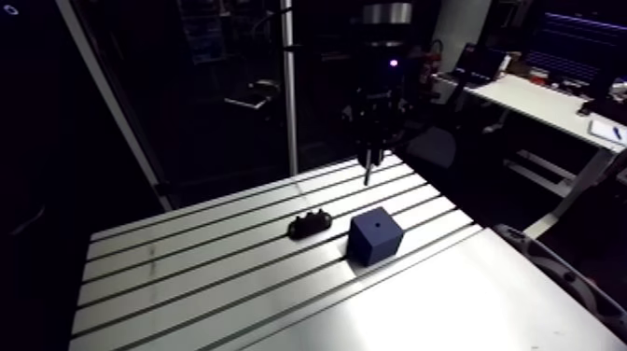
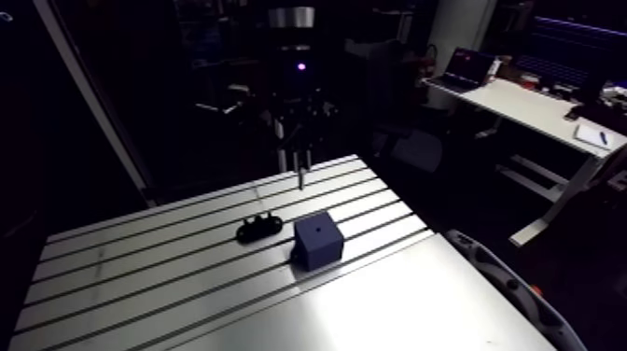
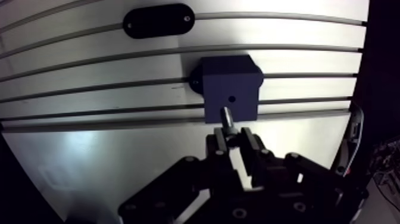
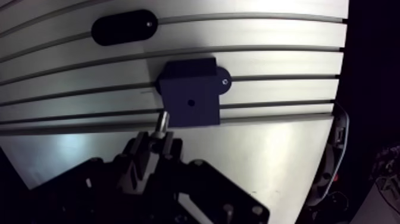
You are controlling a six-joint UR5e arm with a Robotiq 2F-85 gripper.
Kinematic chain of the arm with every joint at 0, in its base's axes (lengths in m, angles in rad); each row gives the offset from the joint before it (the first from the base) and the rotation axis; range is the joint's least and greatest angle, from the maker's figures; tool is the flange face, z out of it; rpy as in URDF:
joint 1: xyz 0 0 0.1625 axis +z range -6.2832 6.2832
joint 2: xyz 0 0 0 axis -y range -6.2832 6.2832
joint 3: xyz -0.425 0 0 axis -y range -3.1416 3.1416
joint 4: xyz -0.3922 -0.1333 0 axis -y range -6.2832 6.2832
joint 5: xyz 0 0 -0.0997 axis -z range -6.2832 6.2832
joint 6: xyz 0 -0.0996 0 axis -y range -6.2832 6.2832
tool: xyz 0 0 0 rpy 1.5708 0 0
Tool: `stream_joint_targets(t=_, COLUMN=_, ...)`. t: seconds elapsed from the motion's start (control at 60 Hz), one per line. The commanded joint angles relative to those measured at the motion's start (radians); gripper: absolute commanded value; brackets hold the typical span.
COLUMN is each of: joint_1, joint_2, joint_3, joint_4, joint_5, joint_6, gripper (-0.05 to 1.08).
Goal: Pick up the M10 bolt and insert it into the hole until fully seated.
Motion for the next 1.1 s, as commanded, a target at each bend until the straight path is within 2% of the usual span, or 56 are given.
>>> stream_joint_targets(t=0.017, joint_1=-0.018, joint_2=-0.014, joint_3=0.038, joint_4=-0.036, joint_5=0.0, joint_6=-0.004, gripper=1.08)
stream_joint_targets(t=0.267, joint_1=-0.043, joint_2=-0.014, joint_3=0.062, joint_4=-0.071, joint_5=0.002, joint_6=-0.005, gripper=1.08)
stream_joint_targets(t=1.1, joint_1=-0.064, joint_2=-0.013, joint_3=0.128, joint_4=-0.13, joint_5=0.003, joint_6=-0.004, gripper=1.08)
